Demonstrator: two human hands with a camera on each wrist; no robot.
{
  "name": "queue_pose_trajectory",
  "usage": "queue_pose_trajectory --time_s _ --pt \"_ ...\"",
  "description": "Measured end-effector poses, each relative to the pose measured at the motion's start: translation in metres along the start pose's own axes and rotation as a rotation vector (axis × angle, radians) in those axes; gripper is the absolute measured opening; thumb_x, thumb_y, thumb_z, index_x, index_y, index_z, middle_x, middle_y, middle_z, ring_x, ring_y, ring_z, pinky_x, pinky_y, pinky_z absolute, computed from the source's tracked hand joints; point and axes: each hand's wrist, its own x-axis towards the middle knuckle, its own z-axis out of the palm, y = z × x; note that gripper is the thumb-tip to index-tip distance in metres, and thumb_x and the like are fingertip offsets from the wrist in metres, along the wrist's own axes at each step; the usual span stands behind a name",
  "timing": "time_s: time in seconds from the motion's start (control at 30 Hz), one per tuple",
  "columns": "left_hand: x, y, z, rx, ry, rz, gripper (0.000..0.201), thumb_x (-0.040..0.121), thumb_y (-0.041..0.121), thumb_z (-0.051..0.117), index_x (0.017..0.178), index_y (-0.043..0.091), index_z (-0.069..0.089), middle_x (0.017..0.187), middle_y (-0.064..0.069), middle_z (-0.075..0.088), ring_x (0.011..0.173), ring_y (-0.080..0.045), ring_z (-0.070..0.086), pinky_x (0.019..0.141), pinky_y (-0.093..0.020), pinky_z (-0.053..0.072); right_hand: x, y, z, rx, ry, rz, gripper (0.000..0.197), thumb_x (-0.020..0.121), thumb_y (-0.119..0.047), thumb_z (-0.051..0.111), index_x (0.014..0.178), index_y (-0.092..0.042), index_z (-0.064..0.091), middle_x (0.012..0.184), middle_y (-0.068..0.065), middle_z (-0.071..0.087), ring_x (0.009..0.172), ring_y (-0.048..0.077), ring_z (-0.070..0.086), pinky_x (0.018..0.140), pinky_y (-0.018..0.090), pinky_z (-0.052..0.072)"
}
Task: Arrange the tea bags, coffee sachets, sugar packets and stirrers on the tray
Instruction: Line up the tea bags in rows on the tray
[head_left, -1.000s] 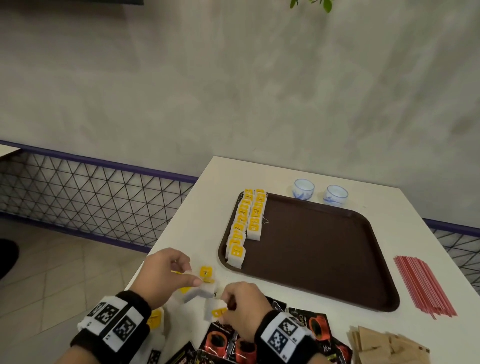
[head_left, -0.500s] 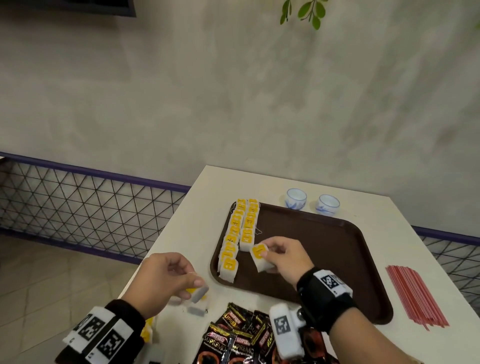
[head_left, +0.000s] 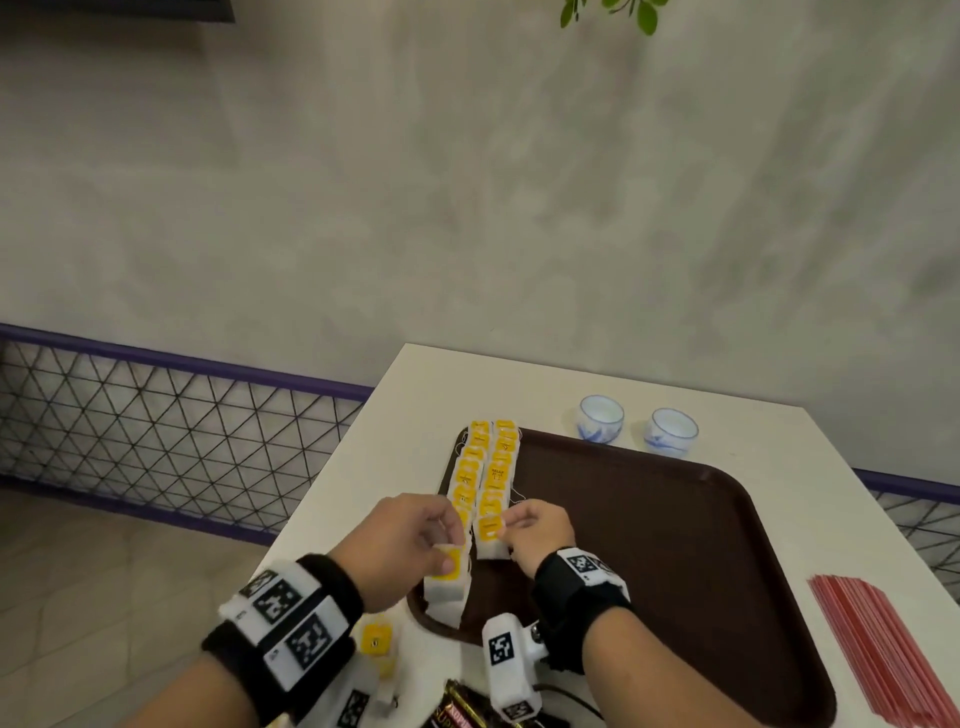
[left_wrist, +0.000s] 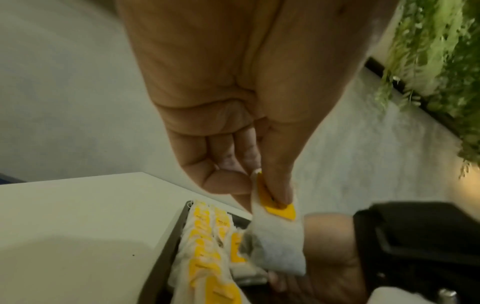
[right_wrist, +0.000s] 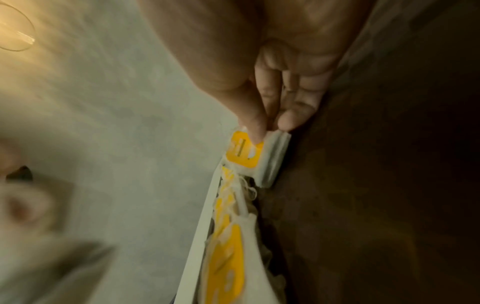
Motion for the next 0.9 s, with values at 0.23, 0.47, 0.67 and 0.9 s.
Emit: queue_pose_trajectory --time_s 0.23,0.47,0.67,0.9 --pt "0.058 0.007 0.034 0.195 -0.131 -0.023 0.034 0.077 0.002 0.067 0.090 0.028 0.050 0.090 0.001 0.063 0.073 -0.009 0.056 0.067 -0.023 0.048 0.005 0.004 -0.009 0.100 -0.009 0.033 0.021 0.077 0.007 0.065 0.070 -0.013 0.063 0.064 0.003 0.063 0.052 0.016 0.062 0.063 0.038 0.061" --pt "0.091 0.005 0.048 0.340 -0.115 -0.037 0.036 0.078 0.001 0.066 0.097 0.025 0.047 0.081 0.012 0.053 0.078 -0.010 0.053 0.070 -0.023 0.045 -0.002 0.008 -0.032 -0.018 -0.125 -0.012 0.021 0.080 -0.010 0.073 0.080 -0.023 0.057 0.075 0.002 0.062 0.065 0.019 0.062 0.070 0.038 0.059" --pt "0.104 0.003 0.052 0.341 -0.080 -0.006 0.035 0.075 0.008 0.072 0.096 0.027 0.050 0.084 0.009 0.058 0.079 -0.012 0.056 0.063 -0.019 0.041 -0.021 0.000 -0.032 -0.303 -0.254 -0.166 0.027 0.075 -0.018 0.078 0.081 -0.028 0.054 0.076 -0.010 0.059 0.068 0.006 0.056 0.061 0.017 0.043" --pt "0.106 -0.007 0.049 0.288 0.034 0.036 0.034 0.069 0.001 0.072 0.085 0.024 0.052 0.079 0.010 0.052 0.072 -0.009 0.050 0.065 -0.018 0.045 -0.022 -0.004 -0.012 -0.426 -0.208 -0.169 0.028 0.075 -0.017 0.077 0.092 -0.021 0.055 0.096 0.001 0.063 0.090 0.023 0.063 0.078 0.032 0.052"
